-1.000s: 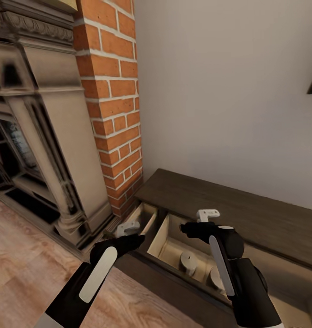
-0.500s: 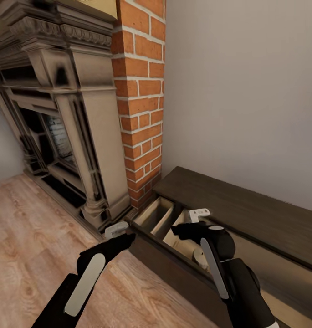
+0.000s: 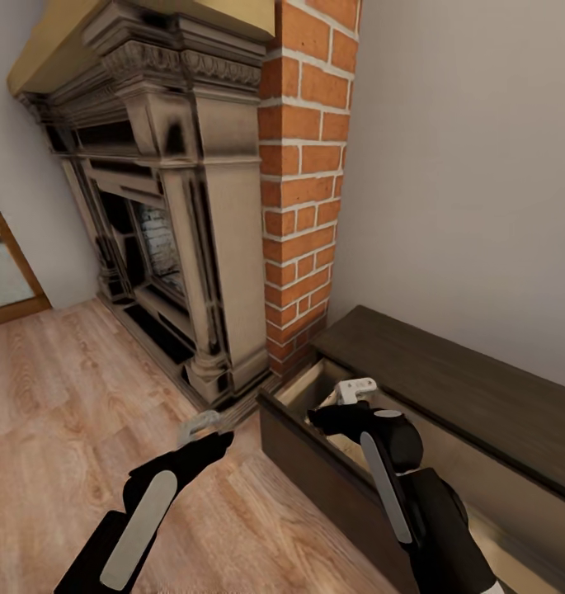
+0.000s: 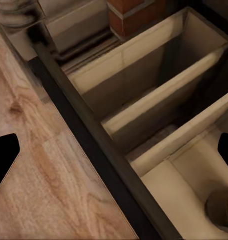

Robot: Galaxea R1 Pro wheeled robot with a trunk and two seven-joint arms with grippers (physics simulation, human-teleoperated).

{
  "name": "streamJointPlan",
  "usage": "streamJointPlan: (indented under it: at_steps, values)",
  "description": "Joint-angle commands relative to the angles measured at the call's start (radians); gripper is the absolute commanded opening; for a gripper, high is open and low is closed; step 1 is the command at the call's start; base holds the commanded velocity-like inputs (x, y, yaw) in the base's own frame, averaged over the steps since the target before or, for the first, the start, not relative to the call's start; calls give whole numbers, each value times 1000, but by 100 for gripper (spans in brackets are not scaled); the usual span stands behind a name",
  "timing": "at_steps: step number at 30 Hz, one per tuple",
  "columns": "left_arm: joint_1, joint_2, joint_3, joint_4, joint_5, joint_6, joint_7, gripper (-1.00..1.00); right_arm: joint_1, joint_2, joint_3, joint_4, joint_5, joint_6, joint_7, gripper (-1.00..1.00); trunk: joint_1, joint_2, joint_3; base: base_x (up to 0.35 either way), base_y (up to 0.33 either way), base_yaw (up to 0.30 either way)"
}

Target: Place each of the two pumpkins and all three candles from the living room inside a cabinet in the living room (use any cabinet), then make sure every cabinet is closed, and position the cauldron so it is next to a table in the living room.

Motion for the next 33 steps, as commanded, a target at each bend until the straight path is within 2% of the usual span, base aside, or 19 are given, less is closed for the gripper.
streamJointPlan:
  at_steps: [1,12,15,22,25,29,33]
  values:
    - [1,1,-2,-4,11,0,10,100,-1,0,0,-1,-8,4,-6,100,0,0,-1,0,0,297]
    - [24,2,0,-18,15,0,9,100,-1,1,3,10,-7,4,-5,100,0,0,-1,0,0,297]
    - [44,2,2,-20,12,-4,10,100,-1,1,5,11,-7,4,-5,100,0,0,-1,-27,-18,297]
    - [61,3,3,-21,4,-14,12,100,-1,3,32,15,-7,4,-6,100,0,0,-1,-195,-130,297]
    - [64,3,6,-22,2,-17,13,100,-4,9,38,69,-6,4,-8,100,0,0,-1,-289,-162,297]
    - [110,4,69,-52,3,-18,11,100,-69,13,46,215,-10,4,-10,100,0,0,-1,-221,-102,297]
    - [140,4,95,-67,5,-16,10,100,-127,14,47,326,-15,4,-9,100,0,0,-1,-63,-29,297]
